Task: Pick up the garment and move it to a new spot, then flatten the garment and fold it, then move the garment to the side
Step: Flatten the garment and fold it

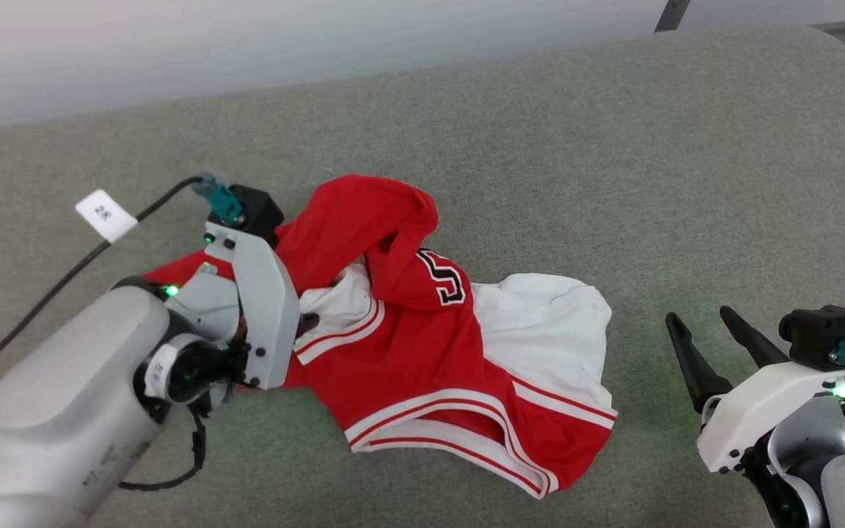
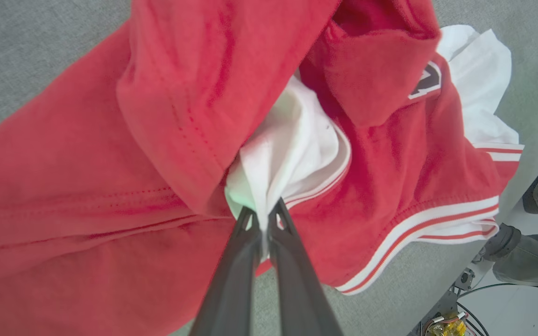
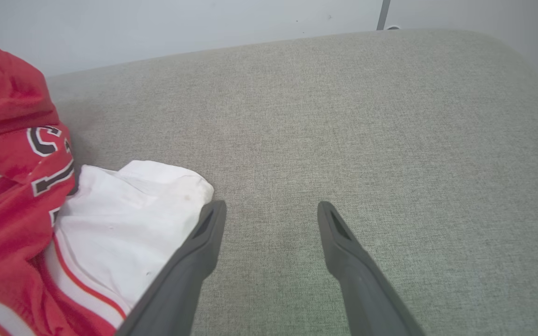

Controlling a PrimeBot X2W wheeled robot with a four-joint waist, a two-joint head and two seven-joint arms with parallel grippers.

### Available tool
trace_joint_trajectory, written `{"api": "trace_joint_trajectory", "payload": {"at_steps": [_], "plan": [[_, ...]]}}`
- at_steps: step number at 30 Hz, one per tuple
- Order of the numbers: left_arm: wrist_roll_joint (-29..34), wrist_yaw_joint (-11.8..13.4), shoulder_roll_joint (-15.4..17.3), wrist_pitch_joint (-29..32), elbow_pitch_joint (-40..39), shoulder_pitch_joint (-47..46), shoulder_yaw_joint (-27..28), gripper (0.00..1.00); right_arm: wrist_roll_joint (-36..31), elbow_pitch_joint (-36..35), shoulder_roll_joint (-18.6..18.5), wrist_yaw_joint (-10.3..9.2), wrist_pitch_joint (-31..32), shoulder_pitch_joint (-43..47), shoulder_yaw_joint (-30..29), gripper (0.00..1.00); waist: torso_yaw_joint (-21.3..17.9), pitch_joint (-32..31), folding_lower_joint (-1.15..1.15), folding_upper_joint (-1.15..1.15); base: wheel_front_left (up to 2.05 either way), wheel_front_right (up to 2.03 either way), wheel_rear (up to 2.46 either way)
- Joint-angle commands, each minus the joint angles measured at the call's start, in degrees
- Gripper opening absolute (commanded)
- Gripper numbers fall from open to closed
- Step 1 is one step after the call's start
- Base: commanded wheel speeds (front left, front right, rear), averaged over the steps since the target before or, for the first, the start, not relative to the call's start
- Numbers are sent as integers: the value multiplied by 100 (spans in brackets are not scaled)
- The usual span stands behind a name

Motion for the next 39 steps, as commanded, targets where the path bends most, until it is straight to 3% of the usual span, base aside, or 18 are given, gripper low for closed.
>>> {"api": "trace_joint_trajectory", "payload": {"at_steps": [1, 11, 24, 31, 35, 39], "plan": [[-35, 16, -2, -12, -12, -18, 23, 0, -42, 7, -25, -5, -20, 8, -36, 100, 23, -30, 0, 0, 0, 0, 0], [-277, 492, 397, -150, -566, 360, 359, 0, -63, 36, -55, -4, 42, 204, -153, 100, 250, -330, 0, 0, 0, 0, 0], [-1001, 1448, 1490, -763, -1890, 1894, 1104, 0, -145, -91, -86, -4, 267, 616, -258, 100, 741, -855, 0, 0, 0, 0, 0], [-1411, 1831, 2026, -1327, -2135, 2962, 1497, 0, -137, -157, -112, -4, 361, 779, -305, 100, 940, -1054, 0, 0, 0, 0, 0], [-1518, 1891, 2282, -1582, -1969, 3471, 1593, 0, -129, -190, -122, -4, 401, 843, -308, 100, 998, -1109, 0, 0, 0, 0, 0], [-1559, 1753, 2286, -1756, -1615, 3767, 1586, 0, -131, -211, -116, -4, 436, 875, -294, 100, 1014, -1140, 0, 0, 0, 0, 0]]}}
